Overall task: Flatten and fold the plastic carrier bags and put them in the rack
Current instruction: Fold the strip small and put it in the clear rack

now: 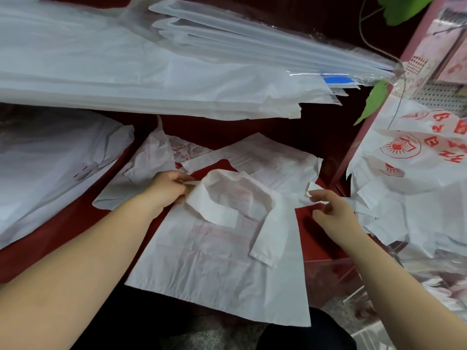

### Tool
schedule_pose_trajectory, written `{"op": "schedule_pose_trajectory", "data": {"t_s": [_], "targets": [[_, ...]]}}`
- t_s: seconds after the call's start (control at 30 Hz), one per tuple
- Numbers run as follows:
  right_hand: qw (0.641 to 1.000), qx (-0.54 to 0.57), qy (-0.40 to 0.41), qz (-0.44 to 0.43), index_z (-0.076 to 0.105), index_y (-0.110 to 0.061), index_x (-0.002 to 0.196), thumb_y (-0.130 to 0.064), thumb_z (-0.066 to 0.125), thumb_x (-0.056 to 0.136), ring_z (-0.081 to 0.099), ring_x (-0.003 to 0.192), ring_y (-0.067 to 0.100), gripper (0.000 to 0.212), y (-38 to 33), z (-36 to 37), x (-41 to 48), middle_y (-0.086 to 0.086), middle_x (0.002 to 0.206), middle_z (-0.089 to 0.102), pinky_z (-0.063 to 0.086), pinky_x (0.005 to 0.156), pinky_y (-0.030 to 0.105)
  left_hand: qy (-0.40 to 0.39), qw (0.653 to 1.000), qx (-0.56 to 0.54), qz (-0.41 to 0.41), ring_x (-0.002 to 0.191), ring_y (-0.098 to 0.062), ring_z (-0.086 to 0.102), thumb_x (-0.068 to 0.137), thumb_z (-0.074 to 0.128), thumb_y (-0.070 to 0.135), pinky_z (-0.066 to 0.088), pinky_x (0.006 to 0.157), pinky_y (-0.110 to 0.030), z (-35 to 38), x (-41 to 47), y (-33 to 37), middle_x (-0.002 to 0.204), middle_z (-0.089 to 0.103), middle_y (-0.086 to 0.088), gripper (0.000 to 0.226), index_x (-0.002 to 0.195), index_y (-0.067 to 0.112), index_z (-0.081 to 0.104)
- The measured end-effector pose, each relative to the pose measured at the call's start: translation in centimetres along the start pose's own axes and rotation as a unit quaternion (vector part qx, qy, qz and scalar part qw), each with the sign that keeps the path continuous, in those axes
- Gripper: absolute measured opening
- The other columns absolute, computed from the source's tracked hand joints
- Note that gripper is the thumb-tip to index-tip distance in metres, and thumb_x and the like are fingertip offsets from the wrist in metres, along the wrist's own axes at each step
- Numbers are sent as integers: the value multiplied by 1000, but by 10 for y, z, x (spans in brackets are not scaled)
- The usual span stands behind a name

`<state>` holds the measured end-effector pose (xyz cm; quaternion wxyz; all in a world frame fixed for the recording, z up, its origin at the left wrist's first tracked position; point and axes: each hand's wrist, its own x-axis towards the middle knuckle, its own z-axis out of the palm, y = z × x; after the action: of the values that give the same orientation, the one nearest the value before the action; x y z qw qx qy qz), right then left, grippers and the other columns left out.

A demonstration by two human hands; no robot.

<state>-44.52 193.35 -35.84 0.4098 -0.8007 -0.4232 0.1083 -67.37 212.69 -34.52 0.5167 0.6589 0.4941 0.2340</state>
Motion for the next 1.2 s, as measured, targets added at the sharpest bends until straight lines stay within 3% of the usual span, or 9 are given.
{"op": "schedule_pose_trajectory", "data": {"t_s": [0.13,0.43,0.53,0.63,0.77,0.93,1.03,1.13,1.2], "targets": [[994,-79,-75,22,53,-20,123,-19,70,78,48,91,11,48,-5,7,5,-9,101,54,36,99,38,-18,999,-51,-7,78,-13,57,88,54,-2,51,57,-12,-4,-1,-2,95,59,-4,21,101,14,57],[979,-182,-85,-24,61,-21,117,-27,59,86,49,105,21,31,-20,30,14,1,105,58,30,88,30,-111,977,-180,-28,55,-2,65,89,46,-8,52,49,-15,-12,-4,-4,89,61,-4,26,88,15,59],[978,-183,-100,-20,68,-23,86,-23,61,85,46,101,23,7,-24,30,16,-8,85,56,31,87,30,-113,976,-187,-24,56,-1,65,89,44,-8,52,50,-13,-15,-4,-6,89,62,-2,30,89,17,61],[988,-131,-81,-7,50,-28,55,-14,60,84,47,86,20,34,-20,26,19,-10,67,53,37,83,34,-66,976,-208,-20,65,-7,66,90,41,-10,50,50,-11,-22,-2,-8,85,67,-2,31,102,11,62],[995,-73,-70,12,52,-26,61,-8,57,85,55,76,20,30,-15,18,22,0,71,60,41,81,33,-75,986,-144,-26,82,-10,57,90,43,-7,51,52,-10,-30,-4,-15,116,54,-4,42,127,11,50],[998,-20,-52,-13,55,-13,110,-10,58,86,45,94,12,24,-15,21,15,-4,105,51,31,80,18,-79,980,-179,-46,81,-15,64,96,42,27,55,57,-21,-33,-13,-10,98,65,-3,34,127,15,47],[995,-19,-50,-87,54,-22,93,-11,64,82,46,98,9,19,-20,14,-5,-12,101,52,30,74,4,-101,974,-200,-41,88,-16,64,92,47,21,56,69,-29,-41,-23,-15,110,61,-4,39,131,18,43],[979,-57,-132,-143,54,-38,81,-41,68,68,49,97,-5,20,-25,6,-31,-24,95,53,29,83,1,-137,982,-124,-37,91,-17,61,86,54,5,57,72,-26,-40,-37,-20,106,61,-7,47,129,21,41],[955,-137,-202,-171,61,-36,98,-64,54,59,43,106,-13,49,-25,5,-42,-29,104,52,25,95,9,-128,987,-96,-15,90,-15,60,84,55,-1,52,82,-26,-36,-40,-19,100,63,-6,44,123,20,48]]}}
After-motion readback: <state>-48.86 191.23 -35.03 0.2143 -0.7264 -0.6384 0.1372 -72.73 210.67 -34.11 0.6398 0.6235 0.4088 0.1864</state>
